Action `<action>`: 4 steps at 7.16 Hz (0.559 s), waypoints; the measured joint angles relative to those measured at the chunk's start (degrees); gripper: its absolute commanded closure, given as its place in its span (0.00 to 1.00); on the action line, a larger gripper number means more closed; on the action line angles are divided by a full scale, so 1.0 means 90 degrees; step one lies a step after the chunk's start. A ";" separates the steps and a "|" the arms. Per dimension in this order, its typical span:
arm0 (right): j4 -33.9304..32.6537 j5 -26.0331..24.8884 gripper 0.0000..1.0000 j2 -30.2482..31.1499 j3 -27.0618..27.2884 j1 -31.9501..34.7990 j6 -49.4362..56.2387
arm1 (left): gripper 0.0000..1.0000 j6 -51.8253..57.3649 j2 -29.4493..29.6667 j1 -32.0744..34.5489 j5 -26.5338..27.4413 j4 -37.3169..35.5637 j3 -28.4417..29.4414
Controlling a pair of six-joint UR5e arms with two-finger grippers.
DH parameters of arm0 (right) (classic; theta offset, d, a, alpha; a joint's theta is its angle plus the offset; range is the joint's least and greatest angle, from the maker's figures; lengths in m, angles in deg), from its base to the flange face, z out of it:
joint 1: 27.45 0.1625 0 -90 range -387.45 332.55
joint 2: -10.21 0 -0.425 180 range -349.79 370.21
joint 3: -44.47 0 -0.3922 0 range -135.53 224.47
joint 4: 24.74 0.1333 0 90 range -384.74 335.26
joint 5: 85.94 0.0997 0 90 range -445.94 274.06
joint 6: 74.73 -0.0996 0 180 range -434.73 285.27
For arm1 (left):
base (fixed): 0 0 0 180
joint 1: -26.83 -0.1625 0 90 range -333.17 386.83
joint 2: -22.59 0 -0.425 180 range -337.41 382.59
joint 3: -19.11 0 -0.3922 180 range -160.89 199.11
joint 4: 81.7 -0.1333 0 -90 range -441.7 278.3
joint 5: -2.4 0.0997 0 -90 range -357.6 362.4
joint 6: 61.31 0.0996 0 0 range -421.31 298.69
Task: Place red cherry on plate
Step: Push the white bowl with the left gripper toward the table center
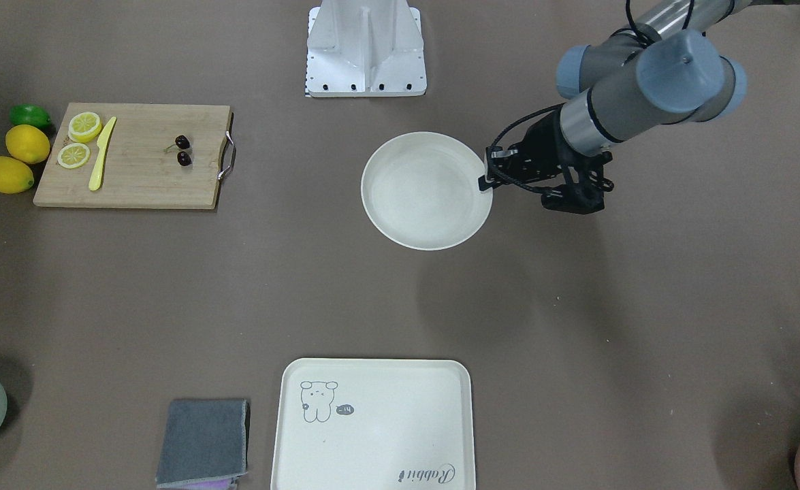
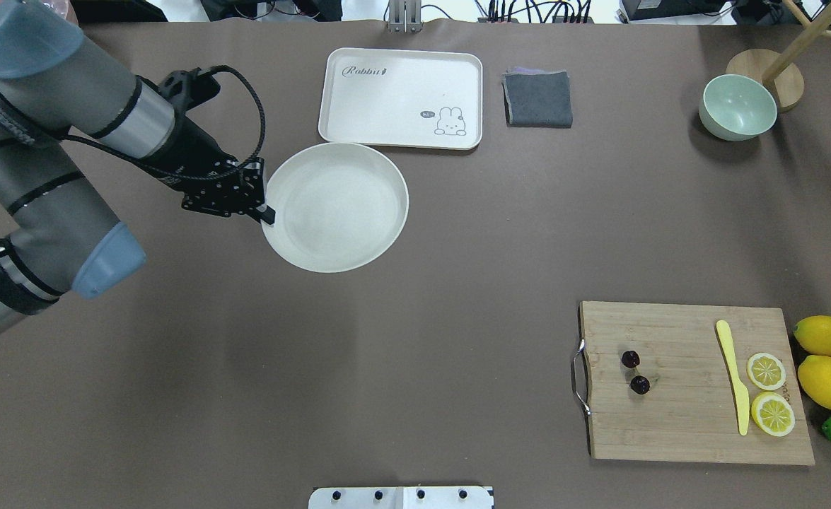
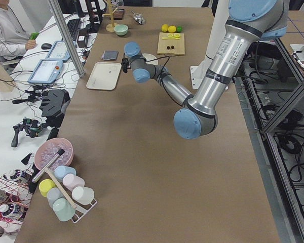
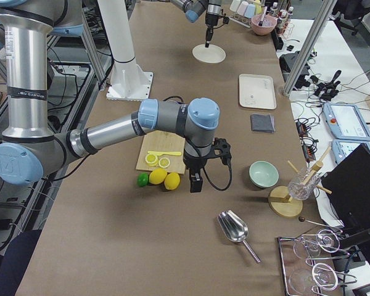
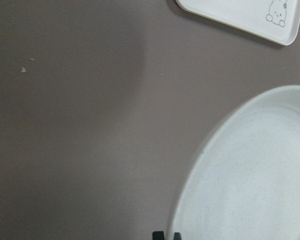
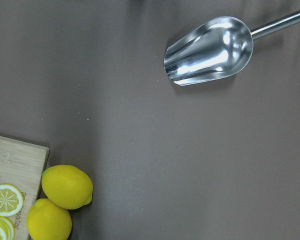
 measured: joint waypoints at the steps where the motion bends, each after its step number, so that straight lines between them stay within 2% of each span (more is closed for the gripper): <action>1: -0.0029 0.0000 0.00 -0.0045 -0.0023 0.0001 -0.0002 | 1.00 -0.0066 0.0144 -0.0349 0.0473 -0.0209 -0.0010; 4: -0.0084 0.0000 0.00 -0.0077 0.0003 0.0003 -0.0002 | 1.00 -0.0132 0.0166 -0.1421 0.1759 -0.0331 0.0116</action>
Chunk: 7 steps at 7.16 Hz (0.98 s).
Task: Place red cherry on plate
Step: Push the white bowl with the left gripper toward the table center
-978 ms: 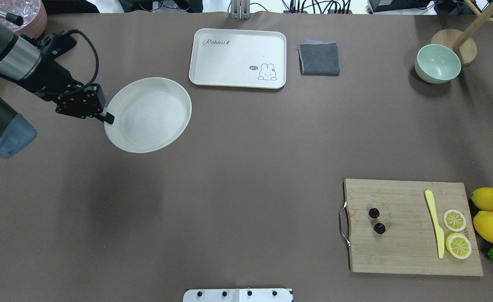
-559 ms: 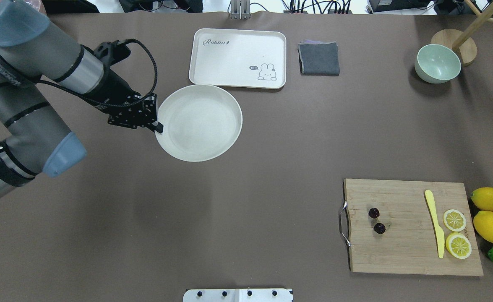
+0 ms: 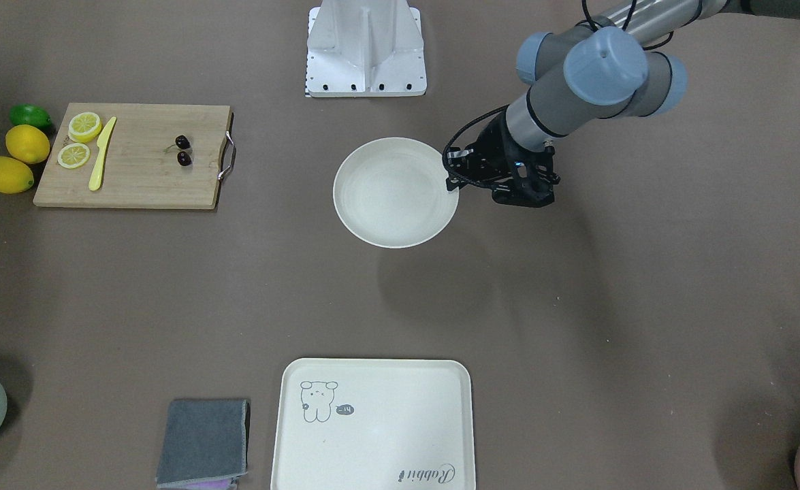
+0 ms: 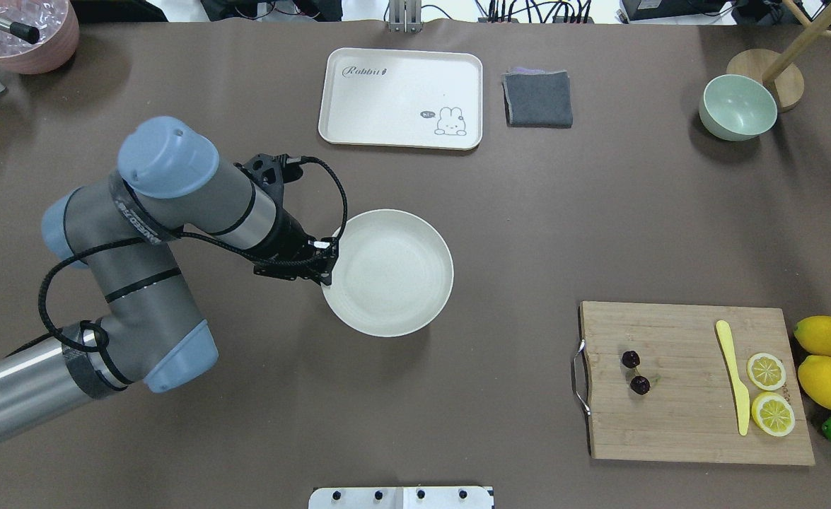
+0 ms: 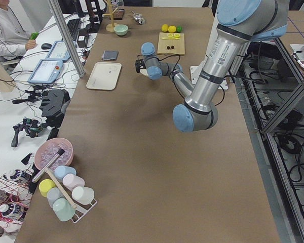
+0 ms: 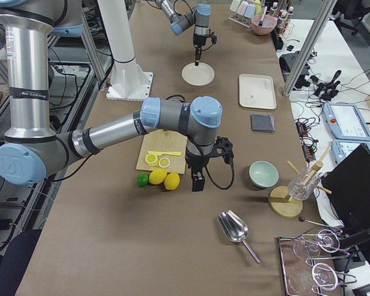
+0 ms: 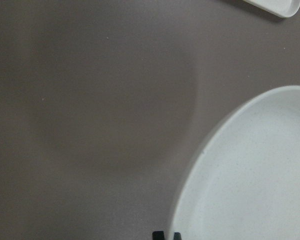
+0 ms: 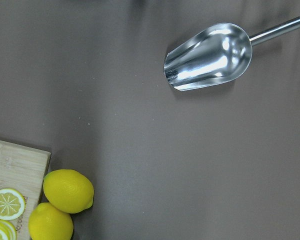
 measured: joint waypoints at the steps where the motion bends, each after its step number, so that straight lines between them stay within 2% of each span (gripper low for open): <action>1: -0.0013 0.0002 0.00 0.0002 0.0020 0.0000 0.0000 | 1.00 -0.0002 -0.0004 -0.0210 0.0240 0.0028 0.0082; 3: -0.0025 0.0009 0.00 0.0011 0.0055 0.0006 0.0000 | 1.00 -0.0003 -0.0007 -0.0458 0.0570 0.0349 0.0386; 4: -0.0024 0.0008 0.00 0.0013 0.0062 0.0008 0.0000 | 0.28 -0.0001 0.0000 -0.0502 0.0629 0.0518 0.0522; 5: -0.0022 0.0005 0.00 0.0015 0.0071 0.0009 0.0000 | 0.02 0.0021 0.0010 -0.0517 0.0651 0.0597 0.0599; 7: -0.0022 0.0007 0.00 0.0014 0.0083 0.0010 0.0000 | 0.02 0.0078 0.0019 -0.0466 0.0631 0.0598 0.0633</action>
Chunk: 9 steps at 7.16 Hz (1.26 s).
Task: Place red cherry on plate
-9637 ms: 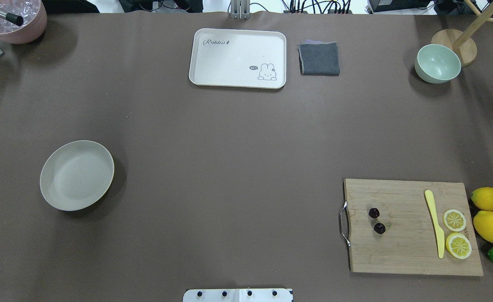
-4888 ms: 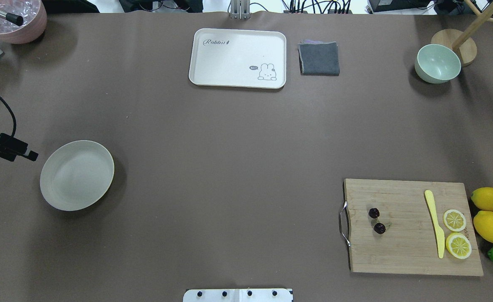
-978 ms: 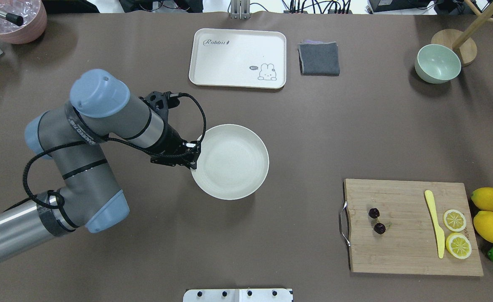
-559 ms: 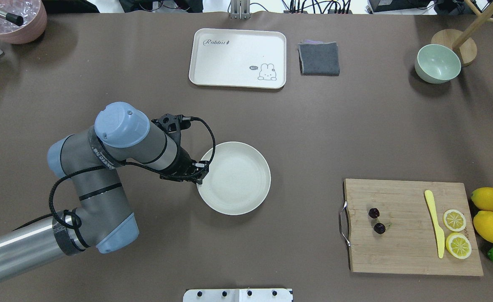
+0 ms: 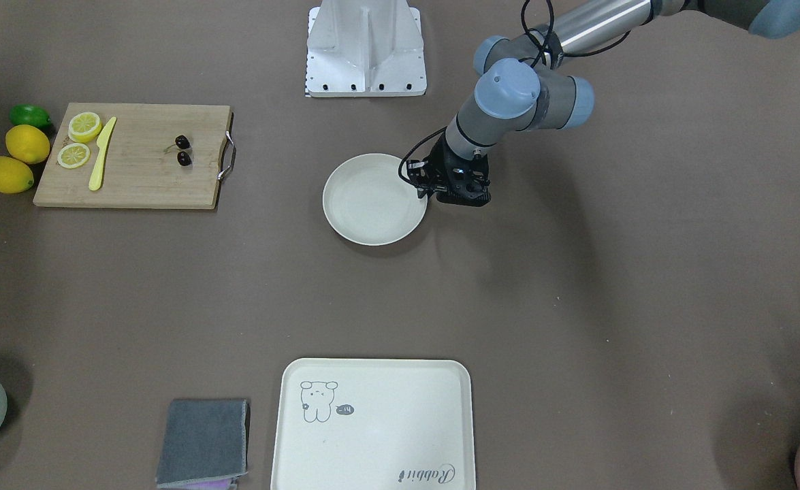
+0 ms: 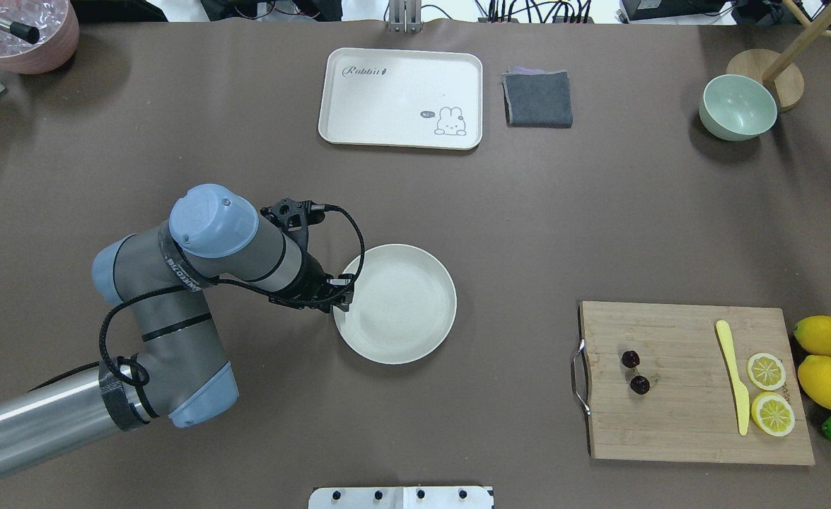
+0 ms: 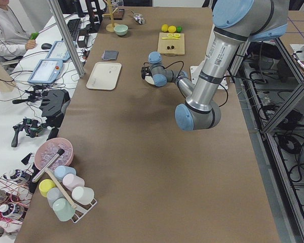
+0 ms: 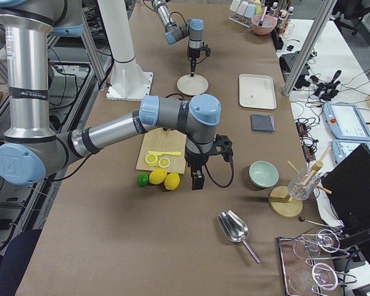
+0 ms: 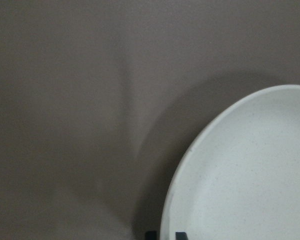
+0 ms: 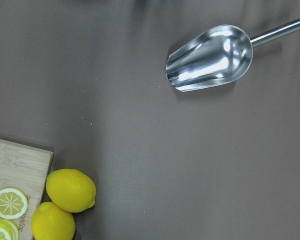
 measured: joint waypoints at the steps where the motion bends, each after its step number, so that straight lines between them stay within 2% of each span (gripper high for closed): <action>1: 0.0000 -0.0002 0.00 -0.0007 0.0003 0.0000 0.0000 | 0.02 0.0031 -0.0003 0.0085 -0.0030 -0.0009 -0.0019; 2: 0.0000 0.0000 0.00 -0.0016 0.0004 0.0000 0.0000 | 0.02 0.0132 -0.0078 0.0243 -0.0164 -0.0015 -0.0085; 4: -0.0043 0.0003 0.00 -0.0103 -0.0007 0.0000 -0.0013 | 0.02 0.0807 -0.0834 0.1172 -0.1058 -0.0020 -0.0679; 6: -0.0121 0.0159 0.00 -0.0168 -0.0013 -0.0005 -0.0045 | 0.02 0.2128 -0.2250 0.2786 -0.2347 -0.0015 -0.1448; 7: -0.0132 0.0289 0.00 -0.0186 -0.0015 -0.0011 -0.0103 | 0.02 0.3033 -0.2981 0.3617 -0.2885 -0.0010 -0.1588; 9: -0.0134 0.0373 0.00 -0.0220 -0.0023 -0.0040 -0.0209 | 0.02 0.4656 -0.4156 0.4722 -0.3343 -0.0015 -0.1588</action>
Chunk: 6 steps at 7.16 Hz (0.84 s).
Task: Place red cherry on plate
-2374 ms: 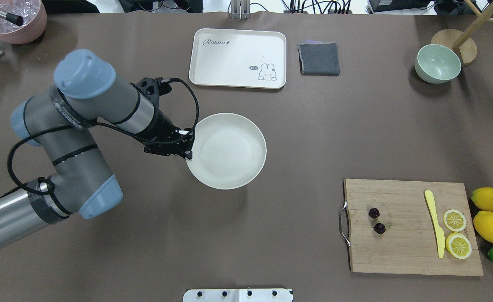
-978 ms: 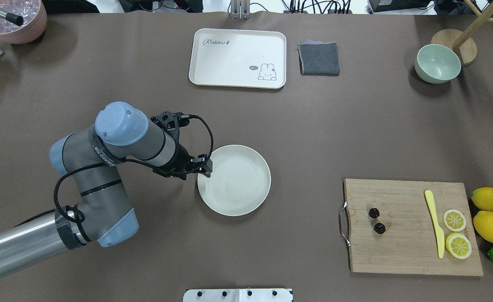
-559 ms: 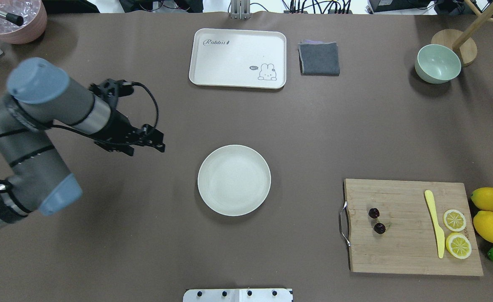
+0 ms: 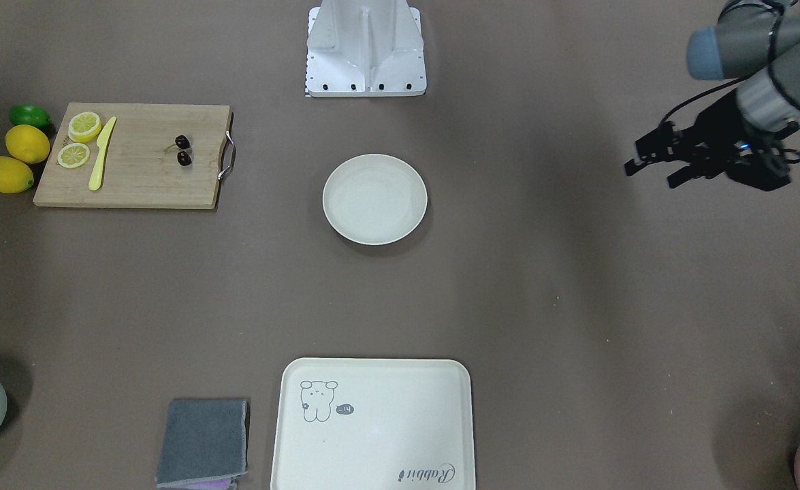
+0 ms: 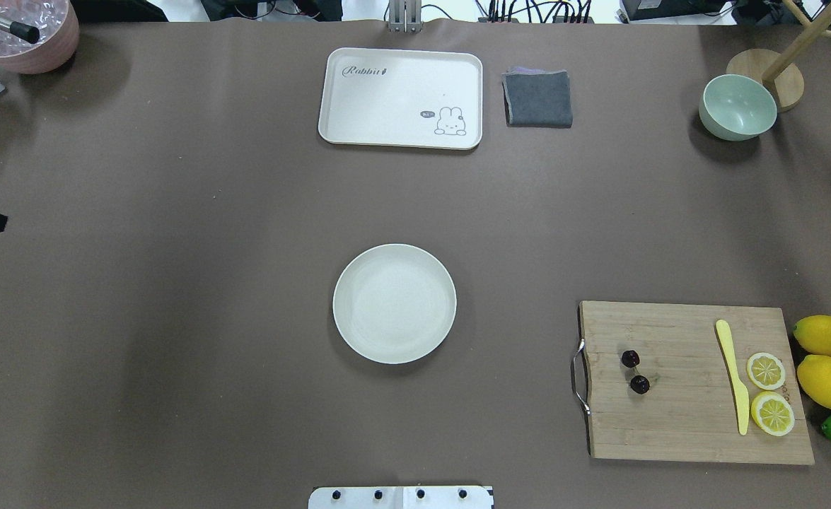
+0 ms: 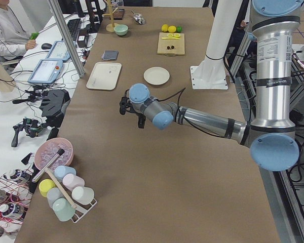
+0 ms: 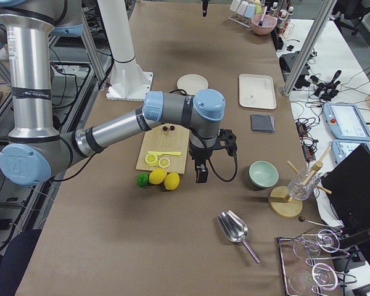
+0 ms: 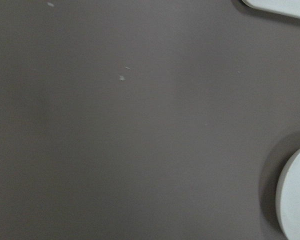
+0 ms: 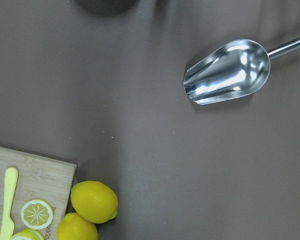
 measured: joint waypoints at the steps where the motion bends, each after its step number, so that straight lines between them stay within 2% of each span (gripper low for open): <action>1: 0.0006 0.0012 0.00 -0.0007 -0.0016 -0.0014 -0.0120 | 0.02 0.0558 -0.0338 0.0378 -0.0154 -0.0011 0.0103; 4: 0.0064 0.0019 0.00 -0.0072 0.0006 -0.0081 -0.0448 | 0.02 0.1400 -0.0543 0.0920 -0.0407 -0.0048 0.0758; 6: 0.0085 0.0008 0.00 -0.0234 0.0081 -0.0312 -0.0678 | 0.02 0.1511 -0.0514 0.1011 -0.0423 -0.0186 0.0860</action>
